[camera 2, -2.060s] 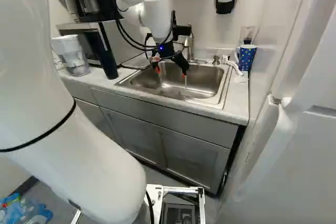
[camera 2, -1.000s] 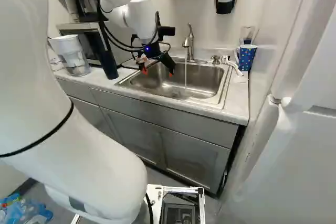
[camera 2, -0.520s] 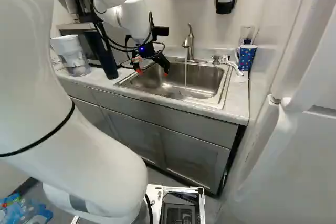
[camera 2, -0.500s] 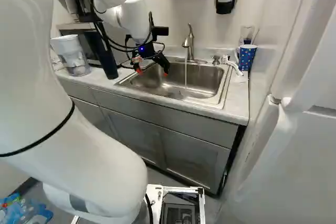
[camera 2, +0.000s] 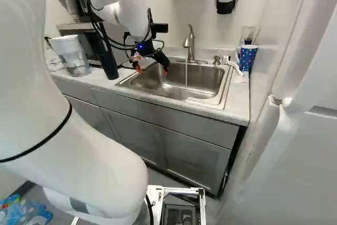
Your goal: Rinse the cup and place it in the tray
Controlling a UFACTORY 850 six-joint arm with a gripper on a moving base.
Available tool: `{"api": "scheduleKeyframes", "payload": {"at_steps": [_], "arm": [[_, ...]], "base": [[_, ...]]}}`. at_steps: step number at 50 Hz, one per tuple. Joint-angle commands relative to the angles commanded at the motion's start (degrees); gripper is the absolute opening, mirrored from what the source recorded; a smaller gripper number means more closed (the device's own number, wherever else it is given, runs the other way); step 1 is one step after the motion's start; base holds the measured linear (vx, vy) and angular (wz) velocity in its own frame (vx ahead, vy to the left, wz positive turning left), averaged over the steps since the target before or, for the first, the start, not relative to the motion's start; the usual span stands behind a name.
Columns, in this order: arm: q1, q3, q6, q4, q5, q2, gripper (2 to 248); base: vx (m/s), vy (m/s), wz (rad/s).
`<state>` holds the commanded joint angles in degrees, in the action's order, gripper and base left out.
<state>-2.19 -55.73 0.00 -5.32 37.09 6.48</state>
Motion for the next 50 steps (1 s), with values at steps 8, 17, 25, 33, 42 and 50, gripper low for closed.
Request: {"api": "scheduleKeyframes", "payload": {"at_steps": [8, 17, 25, 33, 42, 50], "arm": [[0.49, -0.35, 0.00, 0.00, 0.00, 0.94, 247], [1.66, -0.96, 0.00, 0.00, 0.00, 1.79, 247], [3.11, -1.41, 0.00, 0.00, 0.00, 1.30, 247], [4.68, -1.90, 0.00, 0.00, 0.00, 0.76, 247], [6.58, -2.47, 0.00, 0.00, 0.00, 0.16, 247], [8.35, -2.83, 0.00, 0.00, 0.00, -0.22, 247]], "base": [[0.000, 0.000, 0.000], [0.000, 0.000, 0.000], [0.000, 0.000, 0.000], [0.000, 0.000, 0.000], [0.000, 0.000, 0.000], [0.000, 0.000, 0.000]]}}
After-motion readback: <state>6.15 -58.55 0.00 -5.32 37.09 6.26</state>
